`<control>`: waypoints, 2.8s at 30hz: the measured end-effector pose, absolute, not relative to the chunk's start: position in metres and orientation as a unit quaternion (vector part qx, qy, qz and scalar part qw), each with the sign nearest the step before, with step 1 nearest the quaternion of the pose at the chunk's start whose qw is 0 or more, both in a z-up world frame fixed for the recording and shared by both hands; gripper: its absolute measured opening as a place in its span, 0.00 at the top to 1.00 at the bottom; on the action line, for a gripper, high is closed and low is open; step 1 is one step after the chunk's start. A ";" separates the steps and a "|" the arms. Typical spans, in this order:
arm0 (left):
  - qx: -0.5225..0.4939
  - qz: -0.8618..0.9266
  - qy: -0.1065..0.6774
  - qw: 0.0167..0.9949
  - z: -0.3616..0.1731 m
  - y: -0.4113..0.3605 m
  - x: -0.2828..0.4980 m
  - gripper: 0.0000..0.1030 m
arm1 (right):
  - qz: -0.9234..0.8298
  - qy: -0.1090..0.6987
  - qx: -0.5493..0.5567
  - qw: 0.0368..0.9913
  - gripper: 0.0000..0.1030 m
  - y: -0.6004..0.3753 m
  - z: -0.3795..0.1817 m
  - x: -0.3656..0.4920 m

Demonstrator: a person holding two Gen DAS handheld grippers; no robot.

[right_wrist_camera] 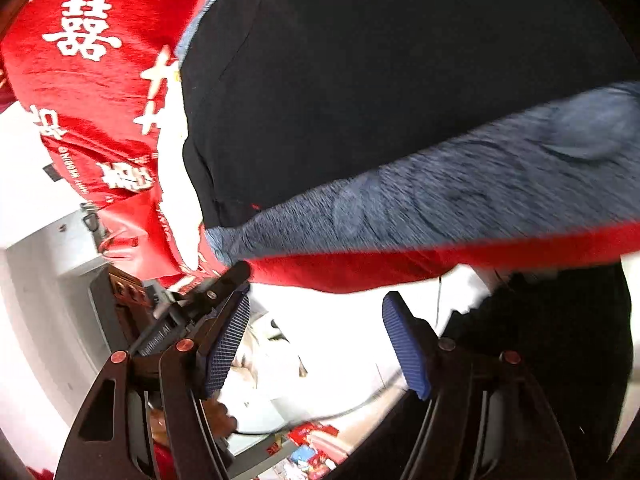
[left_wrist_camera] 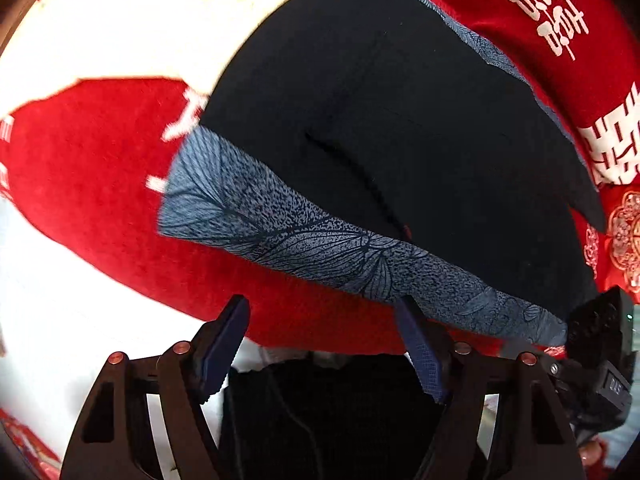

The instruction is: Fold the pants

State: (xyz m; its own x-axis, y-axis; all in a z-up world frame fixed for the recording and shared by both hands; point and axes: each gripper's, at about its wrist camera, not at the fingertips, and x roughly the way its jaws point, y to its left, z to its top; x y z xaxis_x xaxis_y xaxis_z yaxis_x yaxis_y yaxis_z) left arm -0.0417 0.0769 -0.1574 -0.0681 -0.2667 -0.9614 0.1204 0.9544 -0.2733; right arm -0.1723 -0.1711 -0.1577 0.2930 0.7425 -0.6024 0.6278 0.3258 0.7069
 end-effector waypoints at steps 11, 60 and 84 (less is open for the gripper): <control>-0.127 -0.165 0.719 0.663 -0.176 0.079 -0.036 0.15 | 0.045 0.492 0.647 0.580 0.29 -0.169 -0.185 -0.167; -0.154 -0.220 0.639 0.721 -0.076 -0.002 0.094 0.78 | 0.011 0.512 0.490 0.705 0.93 -0.365 -0.059 -0.107; -0.011 -0.094 0.609 0.787 -0.112 -0.086 0.200 0.26 | 0.097 0.594 0.425 0.676 0.40 -0.433 -0.127 0.064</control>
State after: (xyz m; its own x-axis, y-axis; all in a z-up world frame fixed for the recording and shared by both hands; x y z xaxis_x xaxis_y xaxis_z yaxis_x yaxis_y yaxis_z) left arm 0.2004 -0.0859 -0.1120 0.2392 -0.1621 -0.9573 0.1352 0.9819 -0.1325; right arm 0.0641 -0.4325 -0.1274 0.2763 0.6359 -0.7206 0.3735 0.6198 0.6902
